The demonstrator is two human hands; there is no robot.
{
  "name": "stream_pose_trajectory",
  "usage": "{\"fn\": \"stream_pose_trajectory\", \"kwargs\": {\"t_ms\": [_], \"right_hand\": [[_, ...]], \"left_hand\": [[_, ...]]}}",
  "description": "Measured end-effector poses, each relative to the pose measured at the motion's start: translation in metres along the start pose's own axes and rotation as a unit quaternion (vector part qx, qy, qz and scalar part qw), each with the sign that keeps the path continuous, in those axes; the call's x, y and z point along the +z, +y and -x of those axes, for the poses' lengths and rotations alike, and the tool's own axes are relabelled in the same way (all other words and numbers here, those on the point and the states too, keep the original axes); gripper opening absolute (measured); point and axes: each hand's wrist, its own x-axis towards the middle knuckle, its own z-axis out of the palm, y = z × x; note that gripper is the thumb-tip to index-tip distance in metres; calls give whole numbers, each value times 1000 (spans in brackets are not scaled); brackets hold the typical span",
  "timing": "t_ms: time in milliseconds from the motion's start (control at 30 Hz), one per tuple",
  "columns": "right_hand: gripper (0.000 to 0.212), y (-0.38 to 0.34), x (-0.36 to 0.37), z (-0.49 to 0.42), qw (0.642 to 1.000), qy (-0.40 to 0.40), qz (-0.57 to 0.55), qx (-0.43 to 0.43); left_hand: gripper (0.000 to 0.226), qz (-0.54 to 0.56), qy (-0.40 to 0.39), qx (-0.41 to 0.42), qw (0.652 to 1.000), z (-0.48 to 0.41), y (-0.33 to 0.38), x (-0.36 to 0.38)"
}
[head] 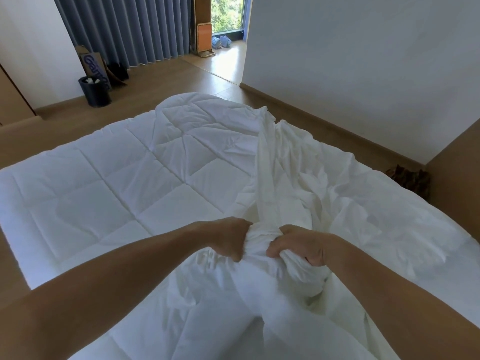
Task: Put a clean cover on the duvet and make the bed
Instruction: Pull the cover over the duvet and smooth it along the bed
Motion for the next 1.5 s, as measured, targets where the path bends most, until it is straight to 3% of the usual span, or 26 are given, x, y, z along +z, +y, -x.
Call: {"fn": "stream_pose_trajectory", "kwargs": {"t_ms": [67,133,233,333,433,533,567,600,667,700,767,867,1033,1133,1200,1300,1400,1500], "right_hand": [[45,2,-3,0,999,-2,-23,-32],[49,2,-6,3,998,-10,-26,-60],[54,-1,-8,8,994,7,85,-67],[50,-7,-6,8,968,57,239,-48],[37,-12,-2,9,957,72,274,-55],[17,-10,3,7,959,87,263,-55],[16,-8,4,7,966,79,242,-50],[14,-4,5,7,974,60,215,-44],[14,2,5,9,987,23,155,-38],[18,4,5,9,992,18,119,-34],[30,5,3,6,998,37,47,-34],[31,1,0,5,997,58,-16,-57],[39,2,-6,4,998,32,8,-60],[42,2,-4,-1,996,59,41,-43],[47,2,-3,-2,994,57,85,-36],[52,3,0,-4,978,65,198,-20],[41,-1,7,-6,947,83,308,-45],[24,-3,9,-5,948,73,307,-49]], "left_hand": [[41,64,-12,-4,998,-2,-4,4],[45,214,-42,7,976,-1,-11,5],[50,350,-70,30,934,6,-18,4],[42,427,-93,33,899,13,-17,6],[46,483,-110,4,869,16,-18,9],[69,524,-178,-28,833,13,-24,8],[66,511,-205,-39,834,13,-22,4],[55,465,-215,-40,858,14,-18,-1],[31,244,-152,-16,958,13,-9,-10],[30,145,-108,-3,983,11,-4,-13],[39,44,-29,10,999,4,2,-12],[40,29,67,-4,997,-3,3,-3],[32,111,98,-23,989,-7,5,14],[33,77,124,-48,988,-11,6,20],[34,74,72,-61,993,-9,5,19],[44,178,-71,-42,980,2,-6,11],[44,280,-116,-26,953,14,-17,9],[43,342,-157,-19,926,23,-23,5]]}}
